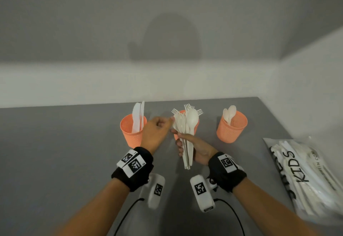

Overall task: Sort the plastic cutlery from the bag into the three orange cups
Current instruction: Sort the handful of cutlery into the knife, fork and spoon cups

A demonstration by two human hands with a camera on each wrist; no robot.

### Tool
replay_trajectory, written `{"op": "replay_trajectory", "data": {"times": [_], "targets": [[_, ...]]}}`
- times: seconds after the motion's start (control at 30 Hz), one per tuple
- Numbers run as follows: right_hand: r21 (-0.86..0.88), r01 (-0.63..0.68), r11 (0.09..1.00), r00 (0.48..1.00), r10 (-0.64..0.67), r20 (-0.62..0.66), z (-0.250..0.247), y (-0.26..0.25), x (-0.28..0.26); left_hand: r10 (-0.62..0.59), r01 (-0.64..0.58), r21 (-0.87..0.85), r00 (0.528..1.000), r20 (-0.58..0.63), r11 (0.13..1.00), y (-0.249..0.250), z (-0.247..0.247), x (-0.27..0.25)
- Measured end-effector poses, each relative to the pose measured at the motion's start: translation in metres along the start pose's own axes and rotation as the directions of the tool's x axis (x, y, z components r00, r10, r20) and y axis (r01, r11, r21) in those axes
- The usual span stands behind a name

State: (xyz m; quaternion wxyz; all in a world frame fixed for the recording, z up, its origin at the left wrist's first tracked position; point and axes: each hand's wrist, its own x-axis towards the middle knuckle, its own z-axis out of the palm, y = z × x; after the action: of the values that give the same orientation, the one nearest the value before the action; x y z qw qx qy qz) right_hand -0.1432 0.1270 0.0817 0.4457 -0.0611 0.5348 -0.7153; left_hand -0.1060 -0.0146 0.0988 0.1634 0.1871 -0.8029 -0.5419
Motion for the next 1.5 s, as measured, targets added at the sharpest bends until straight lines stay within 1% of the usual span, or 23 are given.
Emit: {"op": "replay_trajectory", "data": {"times": [0.03,0.1,0.23,0.33,0.4,0.43,0.5,0.57,0.6,0.63,0.7,0.73,0.77,0.83,0.93,1.07,1.17,1.3,1.5], "targets": [[-0.015,-0.001,1.000,1.000,0.001,0.000,0.002,0.002,-0.002,-0.016,0.017,-0.013,0.998,0.053,1.000,-0.002,0.006,-0.005],[-0.042,-0.002,0.999,1.000,0.001,-0.018,0.006,0.005,-0.008,-0.006,0.010,-0.033,0.993,0.114,0.999,-0.004,0.013,-0.013],[-0.018,-0.014,1.000,0.999,0.013,-0.037,0.007,0.011,-0.019,0.013,-0.012,-0.012,0.988,0.156,1.000,-0.003,0.017,-0.022],[0.052,-0.024,0.998,0.999,0.026,-0.043,0.007,0.016,-0.027,-0.001,0.008,-0.036,0.984,0.176,0.999,-0.003,0.015,-0.026],[0.066,-0.021,0.998,0.998,0.025,-0.057,0.006,0.020,-0.032,-0.043,0.062,-0.127,0.989,0.145,0.990,0.001,0.010,-0.028],[0.065,-0.017,0.998,0.998,0.021,-0.058,0.005,0.022,-0.034,-0.076,0.102,-0.209,0.989,0.128,0.973,0.005,0.006,-0.028],[0.056,-0.013,0.998,0.998,0.017,-0.064,0.002,0.027,-0.039,-0.141,0.179,-0.376,0.982,0.126,0.909,0.013,-0.002,-0.027],[0.032,-0.013,0.999,0.995,0.016,-0.097,-0.001,0.031,-0.045,-0.171,0.226,-0.461,0.972,0.158,0.858,0.019,-0.008,-0.024],[0.013,-0.010,1.000,0.994,0.011,-0.109,-0.004,0.032,-0.048,-0.157,0.220,-0.454,0.972,0.172,0.863,0.021,-0.009,-0.023],[-0.003,-0.009,1.000,0.993,0.008,-0.114,-0.006,0.034,-0.050,-0.124,0.191,-0.413,0.975,0.184,0.891,0.023,-0.008,-0.023],[-0.009,-0.013,1.000,0.996,0.012,-0.085,-0.010,0.035,-0.053,-0.038,0.096,-0.265,0.976,0.216,0.959,0.027,-0.005,-0.026],[0.002,-0.013,1.000,0.998,0.013,-0.069,-0.012,0.034,-0.053,-0.007,0.051,-0.190,0.973,0.230,0.981,0.030,-0.002,-0.028],[0.014,-0.006,1.000,0.998,0.007,-0.064,-0.013,0.033,-0.052,0.017,0.017,-0.139,0.971,0.238,0.990,0.031,0.001,-0.031],[0.010,0.027,1.000,0.996,-0.026,-0.086,-0.014,0.028,-0.049,0.046,-0.020,-0.100,0.964,0.264,0.995,0.035,0.010,-0.036],[-0.010,0.057,0.998,0.991,-0.058,-0.122,-0.015,0.018,-0.050,0.024,0.013,-0.135,0.962,0.273,0.991,0.035,0.027,-0.043],[-0.055,0.097,0.994,0.983,-0.104,-0.153,-0.023,0.011,-0.054,0.017,0.022,-0.155,0.970,0.244,0.988,0.038,0.052,-0.048],[-0.080,0.094,0.992,0.982,-0.106,-0.157,-0.033,0.006,-0.057,-0.010,0.043,-0.148,0.975,0.220,0.988,0.039,0.067,-0.046],[-0.053,0.103,0.993,0.981,-0.110,-0.162,-0.045,-0.001,-0.059,-0.037,0.060,-0.107,0.977,0.209,0.992,0.040,0.082,-0.039],[-0.031,0.139,0.990,0.981,-0.142,-0.136,-0.060,-0.007,-0.063,-0.102,0.131,-0.185,0.982,0.161,0.974,0.044,0.099,-0.034]]}}
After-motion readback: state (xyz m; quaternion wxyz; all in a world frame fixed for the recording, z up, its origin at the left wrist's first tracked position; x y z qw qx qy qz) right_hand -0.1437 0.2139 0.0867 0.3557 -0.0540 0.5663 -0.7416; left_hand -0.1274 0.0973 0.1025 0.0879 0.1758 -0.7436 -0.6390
